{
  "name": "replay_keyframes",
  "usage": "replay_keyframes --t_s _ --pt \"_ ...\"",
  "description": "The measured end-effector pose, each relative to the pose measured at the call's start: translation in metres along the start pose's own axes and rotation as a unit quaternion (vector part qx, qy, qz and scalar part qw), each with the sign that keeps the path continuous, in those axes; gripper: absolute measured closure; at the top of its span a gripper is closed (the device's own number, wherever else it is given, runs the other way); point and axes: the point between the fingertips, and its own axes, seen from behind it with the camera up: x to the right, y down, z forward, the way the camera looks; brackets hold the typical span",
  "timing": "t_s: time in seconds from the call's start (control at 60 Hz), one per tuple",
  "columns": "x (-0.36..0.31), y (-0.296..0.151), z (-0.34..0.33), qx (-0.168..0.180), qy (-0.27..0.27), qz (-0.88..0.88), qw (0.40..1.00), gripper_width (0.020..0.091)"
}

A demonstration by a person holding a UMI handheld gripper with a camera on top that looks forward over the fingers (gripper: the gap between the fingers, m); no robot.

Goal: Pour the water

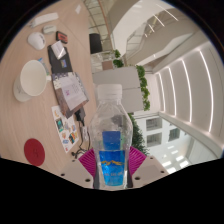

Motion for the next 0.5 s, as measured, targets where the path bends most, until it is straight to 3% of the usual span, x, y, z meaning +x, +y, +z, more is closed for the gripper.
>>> replay_keyframes --t_s 0.117,0.133,0.25,0.283,0.5 --pt "-0.017 -0.05 0.001 0.016 0.002 -0.218 0.976 0.0723" --pt "-0.012 -0.055 0.013 0.022 -0.017 -0.25 0.968 0.0726" --pt "-0.036 -0.069 -0.001 -0.002 0.002 -0.413 0.911 0.0726" --pt "-0.034 -0.072 0.015 0.012 -0.017 -0.454 0.891 0.0726" --pt "-0.04 -0.086 0.003 0.003 -0.023 -0.506 0.862 0.0723"
